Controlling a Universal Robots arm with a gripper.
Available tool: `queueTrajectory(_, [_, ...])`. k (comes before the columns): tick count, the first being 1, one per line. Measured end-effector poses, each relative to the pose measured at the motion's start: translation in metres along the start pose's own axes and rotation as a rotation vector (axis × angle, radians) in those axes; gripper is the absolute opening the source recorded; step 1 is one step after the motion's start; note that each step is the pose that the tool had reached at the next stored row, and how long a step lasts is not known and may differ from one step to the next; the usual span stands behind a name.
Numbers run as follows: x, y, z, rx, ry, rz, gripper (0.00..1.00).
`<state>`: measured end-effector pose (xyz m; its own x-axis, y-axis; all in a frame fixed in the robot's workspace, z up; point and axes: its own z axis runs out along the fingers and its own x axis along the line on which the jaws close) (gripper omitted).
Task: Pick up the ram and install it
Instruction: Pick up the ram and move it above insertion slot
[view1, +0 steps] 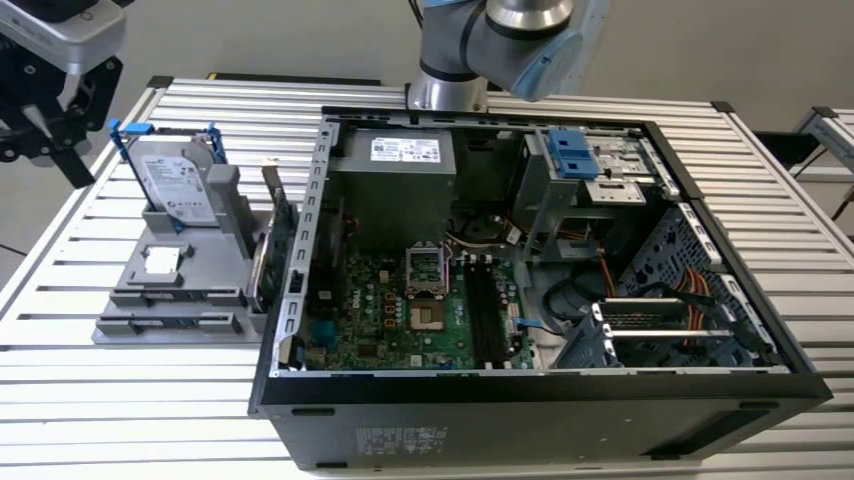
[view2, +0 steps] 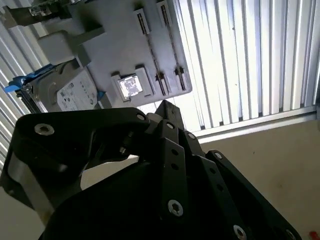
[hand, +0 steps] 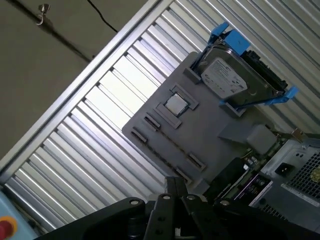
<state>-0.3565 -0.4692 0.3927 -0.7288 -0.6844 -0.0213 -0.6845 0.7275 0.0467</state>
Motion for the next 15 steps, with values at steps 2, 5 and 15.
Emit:
queueTrajectory(2, [0.0, 0.0, 0.0, 0.0009, -0.0001, -0.035, 0.0])
queueTrajectory(5, [-0.0001, 0.0, -0.0001, 0.0034, -0.0014, -0.086, 0.0])
queueTrajectory(15, [0.0001, 0.0001, 0.0, 0.0098, -0.0047, -0.232, 0.0])
